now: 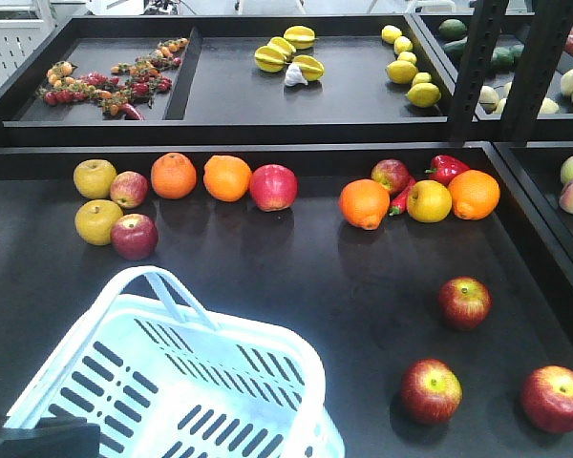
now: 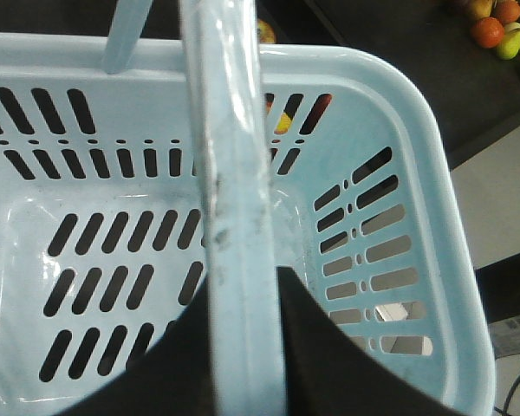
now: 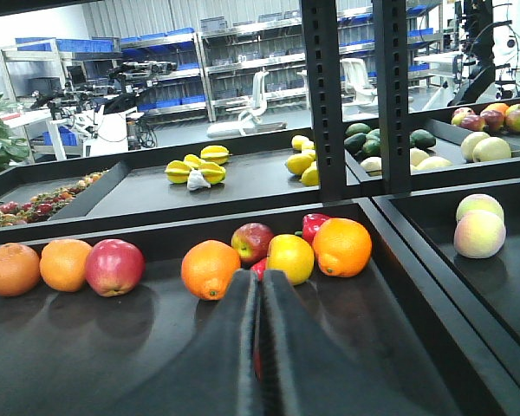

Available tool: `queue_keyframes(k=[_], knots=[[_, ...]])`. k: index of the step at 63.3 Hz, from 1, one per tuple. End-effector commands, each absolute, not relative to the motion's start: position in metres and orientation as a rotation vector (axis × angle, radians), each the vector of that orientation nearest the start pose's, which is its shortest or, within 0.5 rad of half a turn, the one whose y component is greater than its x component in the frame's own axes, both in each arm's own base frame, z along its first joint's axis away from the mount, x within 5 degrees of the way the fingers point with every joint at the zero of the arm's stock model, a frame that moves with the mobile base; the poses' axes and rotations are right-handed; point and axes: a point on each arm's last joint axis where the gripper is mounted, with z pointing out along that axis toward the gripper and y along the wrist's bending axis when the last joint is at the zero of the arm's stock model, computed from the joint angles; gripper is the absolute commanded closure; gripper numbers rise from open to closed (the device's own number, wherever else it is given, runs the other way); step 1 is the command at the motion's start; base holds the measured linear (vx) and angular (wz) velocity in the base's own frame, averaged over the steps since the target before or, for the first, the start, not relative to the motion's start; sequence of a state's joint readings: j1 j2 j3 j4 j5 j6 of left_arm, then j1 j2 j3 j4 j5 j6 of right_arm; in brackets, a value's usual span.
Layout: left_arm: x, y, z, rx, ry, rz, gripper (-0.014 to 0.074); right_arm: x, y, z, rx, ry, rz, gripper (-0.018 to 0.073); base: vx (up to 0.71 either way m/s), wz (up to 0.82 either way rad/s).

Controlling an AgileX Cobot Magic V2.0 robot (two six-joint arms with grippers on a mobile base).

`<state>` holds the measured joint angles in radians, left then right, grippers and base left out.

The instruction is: Pick three apples into basket with both arms

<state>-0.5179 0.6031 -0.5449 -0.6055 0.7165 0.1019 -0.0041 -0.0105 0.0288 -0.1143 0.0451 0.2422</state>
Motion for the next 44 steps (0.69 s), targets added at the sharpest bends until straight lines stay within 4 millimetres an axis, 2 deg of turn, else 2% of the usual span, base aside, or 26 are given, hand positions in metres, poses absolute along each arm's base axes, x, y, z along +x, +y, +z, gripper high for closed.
queue_keyframes(k=[1, 44], knots=[[0.0816, -0.0850, 0.3135, 0.332, 2.135, -0.960, 0.0603, 0.0561, -0.0002, 0.2028, 0.087, 1.473, 0.086, 0.0561, 0.00, 0.00], [0.0833, -0.0847, 0.3151, 0.316, 2.114, -0.957, 0.0603, 0.0561, -0.0002, 0.2027, 0.087, 1.474, 0.086, 0.0561, 0.00, 0.00]])
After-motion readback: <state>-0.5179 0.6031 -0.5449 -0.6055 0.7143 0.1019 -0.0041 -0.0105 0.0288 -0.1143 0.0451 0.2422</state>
